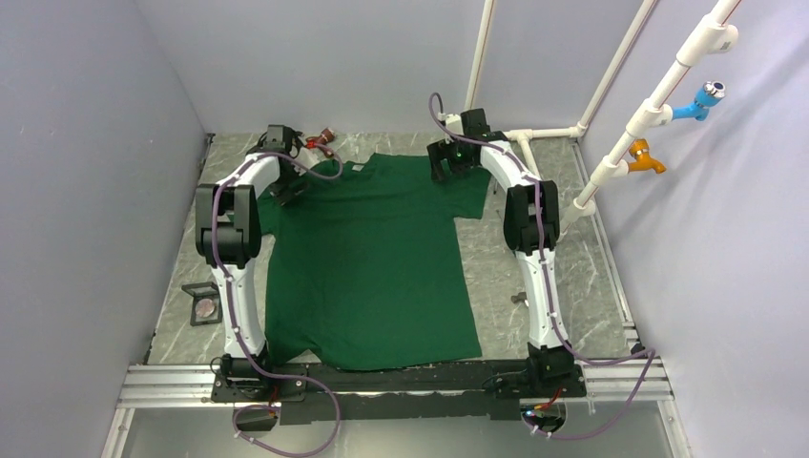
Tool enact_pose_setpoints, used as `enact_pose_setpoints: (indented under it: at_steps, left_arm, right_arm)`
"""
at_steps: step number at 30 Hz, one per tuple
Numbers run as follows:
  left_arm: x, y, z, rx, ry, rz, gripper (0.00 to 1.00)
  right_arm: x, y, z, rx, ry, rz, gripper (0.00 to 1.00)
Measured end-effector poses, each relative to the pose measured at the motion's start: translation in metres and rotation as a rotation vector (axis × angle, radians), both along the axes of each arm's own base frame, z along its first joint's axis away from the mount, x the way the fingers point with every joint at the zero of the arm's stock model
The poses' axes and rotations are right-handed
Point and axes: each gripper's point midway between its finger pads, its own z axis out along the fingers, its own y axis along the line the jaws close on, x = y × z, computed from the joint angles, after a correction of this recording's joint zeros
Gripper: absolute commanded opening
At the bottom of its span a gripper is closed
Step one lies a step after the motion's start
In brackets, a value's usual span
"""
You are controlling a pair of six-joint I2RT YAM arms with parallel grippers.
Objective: Remove the brooch from the garment
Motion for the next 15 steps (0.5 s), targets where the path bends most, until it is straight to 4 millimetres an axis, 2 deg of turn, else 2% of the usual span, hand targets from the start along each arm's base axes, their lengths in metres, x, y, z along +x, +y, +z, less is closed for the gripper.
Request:
enact_pose_setpoints:
  at_steps: [7,12,15]
  left_arm:
    - [0.001,0.001,0.0,-0.04,-0.002,0.008,1.0]
    - [-0.002,0.002,0.001,-0.203,-0.018,0.053,1.0]
    - [0.005,0.013,0.012,-0.275,-0.066,0.093,0.99]
  right_arm:
    - [0.001,-0.001,0.001,0.001,-0.011,0.01,0.99]
    - [-0.006,-0.004,0.001,-0.008,-0.013,0.023,0.99]
    - [-0.015,-0.007,0.006,-0.008,-0.004,0.027,0.99]
